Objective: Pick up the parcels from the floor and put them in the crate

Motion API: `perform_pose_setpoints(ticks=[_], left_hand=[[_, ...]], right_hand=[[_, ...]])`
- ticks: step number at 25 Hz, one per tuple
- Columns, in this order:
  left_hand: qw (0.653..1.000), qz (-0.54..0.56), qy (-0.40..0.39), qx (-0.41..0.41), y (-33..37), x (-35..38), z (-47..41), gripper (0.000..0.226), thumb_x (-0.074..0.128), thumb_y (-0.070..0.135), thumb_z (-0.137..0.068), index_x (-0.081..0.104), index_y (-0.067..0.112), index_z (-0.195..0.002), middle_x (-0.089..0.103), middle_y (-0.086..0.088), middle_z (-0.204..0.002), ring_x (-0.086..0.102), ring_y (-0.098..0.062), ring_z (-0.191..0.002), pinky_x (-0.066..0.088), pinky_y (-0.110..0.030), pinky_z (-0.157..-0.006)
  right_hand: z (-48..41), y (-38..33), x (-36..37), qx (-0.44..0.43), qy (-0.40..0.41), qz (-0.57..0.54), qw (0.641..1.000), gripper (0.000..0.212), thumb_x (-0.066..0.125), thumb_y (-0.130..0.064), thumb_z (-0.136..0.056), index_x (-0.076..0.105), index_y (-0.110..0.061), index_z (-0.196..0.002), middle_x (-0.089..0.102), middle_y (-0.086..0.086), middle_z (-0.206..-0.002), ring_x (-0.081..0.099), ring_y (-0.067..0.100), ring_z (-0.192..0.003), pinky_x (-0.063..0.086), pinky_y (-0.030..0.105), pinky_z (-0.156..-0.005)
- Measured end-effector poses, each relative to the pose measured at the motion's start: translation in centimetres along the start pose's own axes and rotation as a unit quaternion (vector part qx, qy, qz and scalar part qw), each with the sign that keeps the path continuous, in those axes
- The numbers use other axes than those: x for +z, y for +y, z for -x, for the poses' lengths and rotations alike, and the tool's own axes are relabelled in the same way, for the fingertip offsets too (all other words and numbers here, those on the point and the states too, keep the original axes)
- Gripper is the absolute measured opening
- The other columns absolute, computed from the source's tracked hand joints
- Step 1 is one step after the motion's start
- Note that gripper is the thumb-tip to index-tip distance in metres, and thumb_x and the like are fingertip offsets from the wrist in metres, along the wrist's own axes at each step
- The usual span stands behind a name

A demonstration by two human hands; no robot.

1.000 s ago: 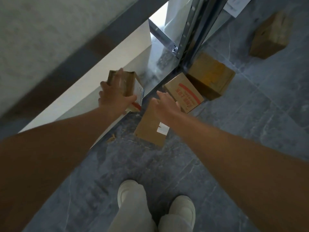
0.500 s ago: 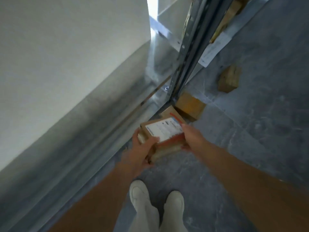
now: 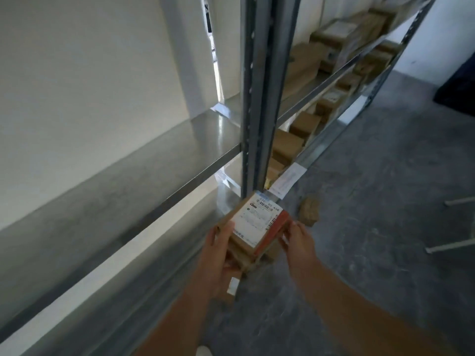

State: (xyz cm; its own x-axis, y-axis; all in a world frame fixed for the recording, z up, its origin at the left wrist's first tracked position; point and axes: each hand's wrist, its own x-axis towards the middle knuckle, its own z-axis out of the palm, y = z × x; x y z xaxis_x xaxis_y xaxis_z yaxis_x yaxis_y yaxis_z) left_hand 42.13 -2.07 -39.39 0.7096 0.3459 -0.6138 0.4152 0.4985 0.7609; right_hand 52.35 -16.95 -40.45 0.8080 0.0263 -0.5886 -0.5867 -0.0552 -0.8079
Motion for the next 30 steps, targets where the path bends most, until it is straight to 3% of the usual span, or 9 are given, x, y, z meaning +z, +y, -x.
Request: perform_pose_setpoints(ticks=[5, 9, 11, 15, 19, 22, 24, 27, 30], left_hand=[[0.996, 0.041, 0.047, 0.070, 2.2, 6.2, 8.7, 0.053, 0.073, 0.053, -0.078, 0.047, 0.039, -0.122, 0.063, -0.007, -0.124, 0.067, -0.035, -0.106, 0.058, -0.056, -0.079], [0.981, 0.022, 0.109, 0.161, 4.8, 8.9, 13.9, 0.047, 0.064, 0.057, -0.083, 0.044, 0.034, -0.119, 0.060, -0.006, -0.125, 0.063, -0.031, -0.110, 0.060, -0.052, -0.076], [0.968, 0.008, 0.168, 0.185, 6.1, 9.4, 16.2, 0.038, 0.056, 0.056, -0.090, 0.044, 0.031, -0.116, 0.056, -0.006, -0.123, 0.062, -0.026, -0.110, 0.059, -0.049, -0.080], [0.938, -0.016, 0.252, 0.237, 8.3, 8.0, 21.4, 0.018, 0.040, 0.049, -0.100, 0.048, 0.033, -0.101, 0.062, 0.001, -0.112, 0.060, -0.007, -0.098, 0.047, -0.023, -0.074], [0.908, -0.035, 0.322, 0.267, 8.3, 3.4, 28.1, 0.032, 0.033, 0.045, -0.103, 0.058, 0.029, -0.115, 0.066, 0.006, -0.106, 0.059, -0.002, -0.094, 0.040, -0.015, -0.069], [0.896, 0.033, 0.362, 0.256, 6.4, -2.3, 33.9, 0.032, 0.038, 0.043, -0.101, 0.068, 0.032, -0.095, 0.071, 0.018, -0.084, 0.062, 0.001, -0.083, 0.041, -0.015, -0.069], [0.894, 0.072, 0.384, 0.218, 5.0, -6.3, 37.6, 0.031, 0.042, 0.040, -0.100, 0.068, 0.028, -0.087, 0.072, 0.011, -0.083, 0.064, -0.004, -0.085, 0.047, -0.024, -0.082], [0.871, 0.150, 0.424, 0.196, 1.3, -13.3, 44.5, 0.029, 0.043, 0.033, -0.099, 0.070, 0.026, -0.091, 0.076, -0.001, -0.092, 0.067, -0.017, -0.098, 0.049, -0.035, -0.099], [0.830, 0.230, 0.457, 0.223, -4.2, -19.9, 52.1, 0.029, 0.044, 0.025, -0.099, 0.072, 0.023, -0.104, 0.077, 0.001, -0.088, 0.069, -0.016, -0.093, 0.054, -0.027, -0.081]], right_hand=[[5.7, -7.1, -4.4, -0.007, -0.123, 0.021, 0.992, 0.028, 0.033, -0.036, -0.107, 0.061, -0.034, -0.105, 0.069, 0.000, -0.106, 0.066, 0.014, -0.093, 0.054, 0.038, -0.085], [9.7, -11.7, -5.2, 0.029, -0.229, 0.009, 0.973, 0.029, 0.030, -0.044, -0.106, 0.042, -0.037, -0.131, 0.062, 0.002, -0.122, 0.061, 0.030, -0.113, 0.052, 0.061, -0.090], [12.0, -13.2, -4.9, 0.010, -0.249, 0.023, 0.968, 0.032, 0.030, -0.046, -0.105, 0.043, -0.034, -0.132, 0.065, 0.002, -0.120, 0.063, 0.029, -0.108, 0.057, 0.058, -0.083], [17.4, -14.8, -2.2, -0.014, -0.300, 0.038, 0.953, 0.040, 0.026, -0.046, -0.106, 0.061, -0.027, -0.115, 0.072, 0.002, -0.103, 0.067, 0.020, -0.095, 0.058, 0.039, -0.069], [24.0, -13.5, 1.9, -0.019, -0.364, 0.038, 0.930, 0.048, 0.026, -0.051, -0.104, 0.066, -0.026, -0.101, 0.072, -0.003, -0.096, 0.066, 0.014, -0.090, 0.055, 0.032, -0.078], [30.2, -10.8, 4.9, -0.013, -0.436, 0.080, 0.896, 0.047, 0.025, -0.044, -0.107, 0.067, -0.023, -0.096, 0.070, 0.003, -0.109, 0.064, 0.016, -0.095, 0.051, 0.034, -0.083], [34.3, -8.9, 6.9, -0.026, -0.481, 0.130, 0.867, 0.042, 0.032, -0.039, -0.106, 0.069, -0.022, -0.098, 0.071, 0.001, -0.110, 0.063, 0.018, -0.104, 0.048, 0.039, -0.092], [43.2, -4.4, 10.2, -0.029, -0.541, 0.187, 0.819, 0.034, 0.036, -0.033, -0.104, 0.067, -0.022, -0.114, 0.073, 0.000, -0.113, 0.065, 0.021, -0.109, 0.048, 0.048, -0.101], [52.8, 1.6, 12.6, -0.016, -0.616, 0.229, 0.754, 0.032, 0.034, -0.033, -0.106, 0.059, -0.031, -0.127, 0.073, -0.002, -0.114, 0.069, 0.021, -0.103, 0.054, 0.050, -0.094]])
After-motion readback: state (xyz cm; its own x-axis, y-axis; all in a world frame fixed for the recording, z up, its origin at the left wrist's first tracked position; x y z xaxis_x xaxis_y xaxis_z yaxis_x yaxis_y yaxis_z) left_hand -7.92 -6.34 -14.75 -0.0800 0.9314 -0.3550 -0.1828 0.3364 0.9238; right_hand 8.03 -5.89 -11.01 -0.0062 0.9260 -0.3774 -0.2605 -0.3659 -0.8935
